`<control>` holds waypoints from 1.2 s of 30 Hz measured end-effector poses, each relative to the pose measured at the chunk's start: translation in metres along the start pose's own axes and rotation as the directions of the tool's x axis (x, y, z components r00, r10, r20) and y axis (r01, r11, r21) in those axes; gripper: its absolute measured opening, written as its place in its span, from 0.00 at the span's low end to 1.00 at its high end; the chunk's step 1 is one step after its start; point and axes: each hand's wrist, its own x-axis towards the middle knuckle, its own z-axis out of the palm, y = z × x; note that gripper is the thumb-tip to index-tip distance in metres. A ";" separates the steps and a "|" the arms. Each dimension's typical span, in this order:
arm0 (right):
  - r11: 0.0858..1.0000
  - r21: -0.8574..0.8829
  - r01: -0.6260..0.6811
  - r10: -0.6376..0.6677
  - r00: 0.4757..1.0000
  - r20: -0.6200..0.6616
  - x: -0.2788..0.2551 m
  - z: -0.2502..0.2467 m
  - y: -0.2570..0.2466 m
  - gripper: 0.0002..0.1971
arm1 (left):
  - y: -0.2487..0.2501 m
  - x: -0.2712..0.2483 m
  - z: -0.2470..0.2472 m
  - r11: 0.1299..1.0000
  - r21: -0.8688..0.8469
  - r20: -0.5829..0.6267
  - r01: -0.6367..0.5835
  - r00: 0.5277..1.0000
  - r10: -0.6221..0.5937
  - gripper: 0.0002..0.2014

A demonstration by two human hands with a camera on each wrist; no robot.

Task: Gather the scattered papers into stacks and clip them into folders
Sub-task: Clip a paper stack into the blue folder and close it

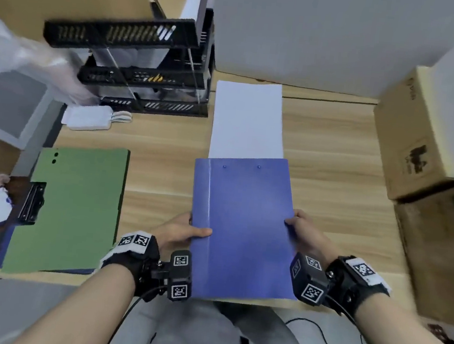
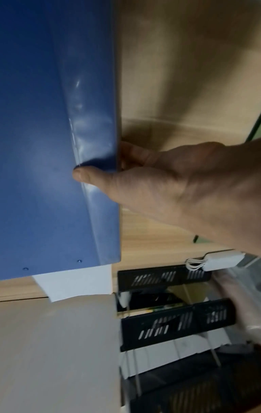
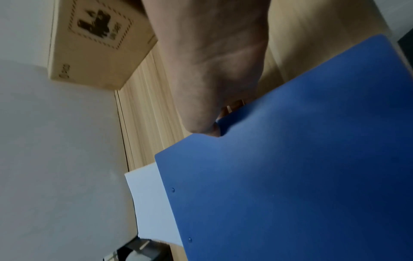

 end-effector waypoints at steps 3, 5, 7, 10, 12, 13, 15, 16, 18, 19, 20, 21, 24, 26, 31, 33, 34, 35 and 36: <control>0.998 0.068 0.017 -0.015 1.000 -0.026 -0.001 -0.021 0.005 0.12 | 0.017 0.008 0.019 0.985 0.174 -0.016 0.003 1.000 0.000 0.20; 0.995 0.098 0.031 -0.028 0.999 -0.024 -0.002 -0.031 0.008 0.14 | 0.027 0.009 0.030 0.962 0.272 -0.042 0.000 0.999 0.012 0.18; 0.991 0.124 0.040 -0.036 0.999 -0.031 -0.001 -0.039 0.011 0.16 | 0.032 0.013 0.039 0.948 0.317 -0.052 0.008 0.999 0.009 0.18; 0.985 0.163 0.051 -0.046 0.998 -0.034 -0.002 -0.044 0.011 0.18 | 0.037 0.016 0.045 0.921 0.386 -0.103 0.050 0.995 -0.011 0.17; 0.983 0.166 0.073 -0.069 0.997 -0.031 -0.001 -0.046 0.011 0.19 | 0.037 0.018 0.046 0.922 0.381 -0.142 0.071 0.990 -0.018 0.23; 0.984 0.160 0.079 -0.074 0.997 -0.035 -0.002 -0.047 0.010 0.19 | 0.037 0.017 0.046 0.926 0.370 -0.150 0.069 0.989 -0.014 0.27; 0.982 0.155 0.103 -0.099 0.995 -0.033 -0.006 -0.048 0.008 0.21 | 0.035 0.016 0.046 0.933 0.356 -0.139 0.061 0.990 -0.012 0.33; 0.980 0.158 0.118 -0.114 0.993 -0.031 -0.006 -0.049 0.008 0.21 | 0.033 0.015 0.045 0.933 0.355 -0.132 0.057 0.991 -0.010 0.33; 0.976 0.168 0.137 -0.134 0.991 -0.027 -0.013 -0.048 0.008 0.20 | 0.030 0.013 0.043 0.934 0.354 -0.126 0.045 0.992 0.000 0.32; 0.977 0.154 0.146 -0.144 0.989 -0.022 -0.017 -0.046 0.007 0.19 | 0.030 0.012 0.042 0.937 0.348 -0.127 0.039 0.992 0.006 0.30; 0.981 0.125 0.148 -0.147 0.989 -0.014 -0.018 -0.046 0.008 0.19 | 0.030 0.012 0.040 0.941 0.337 -0.124 0.029 0.992 0.014 0.27; 0.984 0.099 0.151 -0.152 0.988 0.003 -0.020 -0.046 0.008 0.19 | 0.032 0.009 0.038 0.942 0.334 -0.123 0.016 0.992 0.027 0.23; 0.981 -0.033 0.193 -0.192 0.980 0.054 -0.040 -0.042 -0.003 0.15 | 0.039 0.002 0.028 0.917 0.398 -0.136 0.019 0.990 0.038 0.14; 0.961 -0.163 0.225 -0.208 0.971 0.114 -0.054 -0.038 -0.014 0.13 | 0.041 -0.002 0.021 0.916 0.399 -0.140 0.039 0.990 0.018 0.15; 0.934 -0.221 0.282 -0.180 0.903 0.389 -0.081 -0.013 -0.050 0.15 | 0.062 -0.028 0.015 0.968 0.184 -0.088 -0.168 0.979 0.186 0.13; 0.905 -0.275 0.325 -0.167 0.864 0.474 -0.092 0.010 -0.066 0.15 | 0.073 -0.049 0.007 0.970 0.106 -0.022 -0.221 0.974 0.224 0.15; 0.889 -0.297 0.350 -0.160 0.842 0.515 -0.099 0.025 -0.073 0.16 | 0.077 -0.056 -0.001 0.969 0.068 0.012 -0.238 0.971 0.238 0.20; 0.872 -0.318 0.373 -0.149 0.820 0.553 -0.102 0.039 -0.079 0.17 | 0.078 -0.062 -0.011 0.968 0.036 0.033 -0.248 0.968 0.247 0.27; 0.856 -0.332 0.396 -0.139 0.795 0.590 -0.104 0.055 -0.083 0.18 | 0.078 -0.067 -0.021 0.965 0.005 0.048 -0.264 0.964 0.263 0.33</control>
